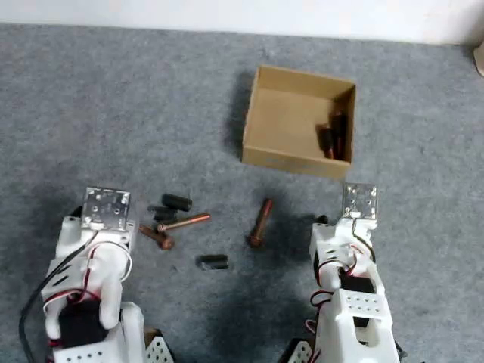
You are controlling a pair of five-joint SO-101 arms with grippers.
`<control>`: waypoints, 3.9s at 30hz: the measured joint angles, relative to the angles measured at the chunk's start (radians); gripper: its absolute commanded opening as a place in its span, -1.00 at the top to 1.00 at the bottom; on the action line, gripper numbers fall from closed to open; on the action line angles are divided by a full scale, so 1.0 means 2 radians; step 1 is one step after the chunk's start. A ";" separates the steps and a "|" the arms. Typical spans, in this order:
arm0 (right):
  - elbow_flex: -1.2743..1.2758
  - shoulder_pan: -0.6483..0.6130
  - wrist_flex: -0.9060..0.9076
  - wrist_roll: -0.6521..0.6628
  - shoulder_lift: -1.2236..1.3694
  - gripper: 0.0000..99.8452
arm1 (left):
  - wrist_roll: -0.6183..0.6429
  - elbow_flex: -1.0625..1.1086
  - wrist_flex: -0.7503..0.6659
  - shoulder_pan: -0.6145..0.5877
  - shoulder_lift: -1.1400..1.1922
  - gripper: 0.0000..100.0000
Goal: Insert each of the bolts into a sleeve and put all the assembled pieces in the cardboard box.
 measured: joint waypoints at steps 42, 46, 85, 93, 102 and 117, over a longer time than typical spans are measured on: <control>0.000 0.019 0.000 0.000 0.000 0.57 | 0.428 -0.133 0.004 -0.100 0.450 0.57; 0.000 0.019 0.000 0.000 0.000 0.57 | 0.466 -0.147 0.012 -0.101 0.455 0.57; 0.000 0.019 0.000 0.000 0.000 0.57 | 0.521 -0.267 -0.041 0.114 0.867 0.58; 0.000 0.021 0.000 0.000 0.000 0.57 | 0.522 -0.274 -0.053 0.117 0.874 0.92; 0.000 0.021 0.000 0.000 0.000 0.57 | 0.523 -0.283 -0.055 0.117 0.875 0.99; 0.000 0.021 0.000 0.000 0.000 0.57 | 0.411 -0.287 -0.005 0.112 0.717 0.99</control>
